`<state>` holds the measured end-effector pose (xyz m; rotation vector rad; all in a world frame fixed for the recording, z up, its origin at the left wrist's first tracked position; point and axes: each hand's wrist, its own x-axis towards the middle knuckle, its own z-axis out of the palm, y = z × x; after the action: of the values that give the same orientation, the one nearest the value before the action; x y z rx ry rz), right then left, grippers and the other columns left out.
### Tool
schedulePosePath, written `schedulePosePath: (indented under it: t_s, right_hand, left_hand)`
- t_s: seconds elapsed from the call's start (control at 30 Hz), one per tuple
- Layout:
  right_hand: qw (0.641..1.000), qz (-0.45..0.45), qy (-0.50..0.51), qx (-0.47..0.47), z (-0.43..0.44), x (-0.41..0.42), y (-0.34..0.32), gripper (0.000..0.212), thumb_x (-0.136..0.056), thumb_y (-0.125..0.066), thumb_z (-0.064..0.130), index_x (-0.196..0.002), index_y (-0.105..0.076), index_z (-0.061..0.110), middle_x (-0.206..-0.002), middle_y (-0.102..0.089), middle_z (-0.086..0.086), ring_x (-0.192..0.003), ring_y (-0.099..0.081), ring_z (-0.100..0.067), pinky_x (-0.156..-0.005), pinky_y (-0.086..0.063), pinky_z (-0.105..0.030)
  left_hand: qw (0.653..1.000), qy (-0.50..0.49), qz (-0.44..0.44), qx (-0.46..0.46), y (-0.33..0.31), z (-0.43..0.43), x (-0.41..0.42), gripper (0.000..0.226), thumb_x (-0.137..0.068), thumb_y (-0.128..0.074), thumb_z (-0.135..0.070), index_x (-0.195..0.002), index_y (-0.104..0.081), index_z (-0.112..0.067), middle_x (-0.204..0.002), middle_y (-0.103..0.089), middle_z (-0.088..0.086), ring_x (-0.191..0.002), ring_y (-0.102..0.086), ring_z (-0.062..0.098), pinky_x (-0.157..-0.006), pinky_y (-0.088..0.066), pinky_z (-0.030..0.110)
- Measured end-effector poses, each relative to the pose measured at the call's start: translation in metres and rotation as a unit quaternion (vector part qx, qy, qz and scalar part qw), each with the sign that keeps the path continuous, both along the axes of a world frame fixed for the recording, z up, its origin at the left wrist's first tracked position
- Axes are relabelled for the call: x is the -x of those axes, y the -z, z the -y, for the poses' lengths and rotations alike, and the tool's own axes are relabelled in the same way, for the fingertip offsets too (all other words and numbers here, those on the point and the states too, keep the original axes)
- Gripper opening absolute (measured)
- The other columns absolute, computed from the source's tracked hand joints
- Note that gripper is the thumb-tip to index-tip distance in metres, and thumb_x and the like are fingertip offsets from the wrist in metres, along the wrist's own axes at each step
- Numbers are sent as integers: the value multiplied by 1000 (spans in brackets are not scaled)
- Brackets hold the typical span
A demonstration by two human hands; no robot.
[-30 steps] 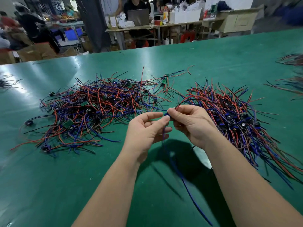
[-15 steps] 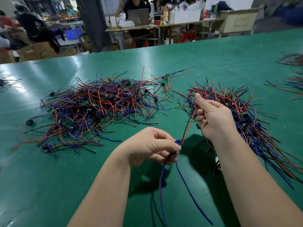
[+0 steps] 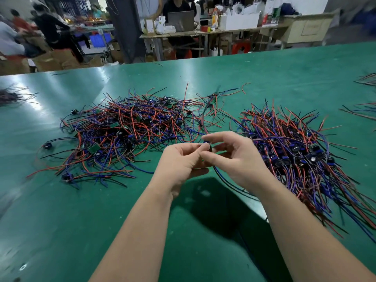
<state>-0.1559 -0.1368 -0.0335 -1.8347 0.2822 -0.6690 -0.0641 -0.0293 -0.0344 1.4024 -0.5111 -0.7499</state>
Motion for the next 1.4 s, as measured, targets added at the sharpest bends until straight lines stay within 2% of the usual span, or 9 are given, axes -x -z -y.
schedulePosePath:
  t_s: [0.2,0.33,0.47,0.63,0.8,0.97,1.17,1.27,1.4]
  right_hand:
    - [993,5,108,57,14,23,-20,27,-73,-79,7,-87,-69,28,-83,-72,3,-69,-64,-9,-71,-55,-22]
    - [944,-134,266,145,45,62,-35,18,-73,-80,18,-88,-72,24,-79,-71,4,-72,-65,-15,-73,-52,-29]
    - [861,-330,318,219,54,84,-36,32,-80,-74,25,-110,-70,12,-103,-70,-11,-92,-61,-27,-81,-44,-33]
    - [883,-167,334,286,27,78,-59,21,-84,-66,29,-102,-71,22,-89,-65,-6,-82,-57,-23,-75,-40,-28]
    - [906,47,233,350,-25,32,-64,11,-81,-63,10,-87,-71,14,-81,-65,0,-72,-57,-15,-72,-44,-25]
    - [912,-128,70,384,-34,-16,-17,18,-90,-52,14,-98,-68,10,-96,-61,-9,-96,-55,-29,-82,-45,-40]
    - [964,-93,84,233,-20,-14,11,18,-84,-59,8,-96,-72,12,-91,-68,0,-84,-60,-11,-80,-47,-19]
    - [985,-65,114,116,-22,-16,14,24,-82,-58,7,-96,-71,21,-81,-65,10,-69,-55,0,-64,-39,-5]
    - [990,8,125,-67,-23,-18,12,29,-85,-55,4,-93,-65,30,-74,-62,8,-62,-52,-7,-59,-45,-22]
  left_hand:
    - [988,-104,109,-41,-7,-7,-15,46,-91,-49,-52,-79,-74,-16,-82,-74,10,-73,-68,17,-65,-52,26]
    - [834,-285,384,-277,7,-25,-46,19,-90,-58,-31,-94,-74,-23,-135,-52,3,-121,-45,19,-94,-35,29]
    - [801,-230,423,-355,21,-29,-60,22,-88,-58,-31,-108,-67,-33,-159,-15,-4,-146,-7,18,-114,-12,48]
    - [774,-167,437,-427,40,-23,-67,37,-86,-57,-35,-124,-57,-35,-161,-2,-5,-147,6,17,-112,1,58]
    - [764,-188,395,-474,44,-22,-74,58,-86,-54,-43,-141,-42,-25,-157,-19,-8,-147,-2,12,-111,1,60]
    - [773,-333,435,-320,29,-23,-61,46,-83,-61,-23,-128,-52,-22,-138,-45,-3,-127,-39,9,-111,-7,53]
    - [752,-435,494,25,5,-25,-49,23,-86,-63,-10,-109,-63,-5,-114,-55,17,-90,-64,26,-83,-55,40]
    - [817,-420,380,110,-1,-20,-41,25,-86,-67,-17,-108,-58,-19,-116,-59,14,-89,-68,25,-78,-58,34]
    - [917,-301,113,236,-7,-11,-31,25,-88,-63,-2,-110,-58,-12,-90,-70,-6,-82,-70,14,-69,-58,29]
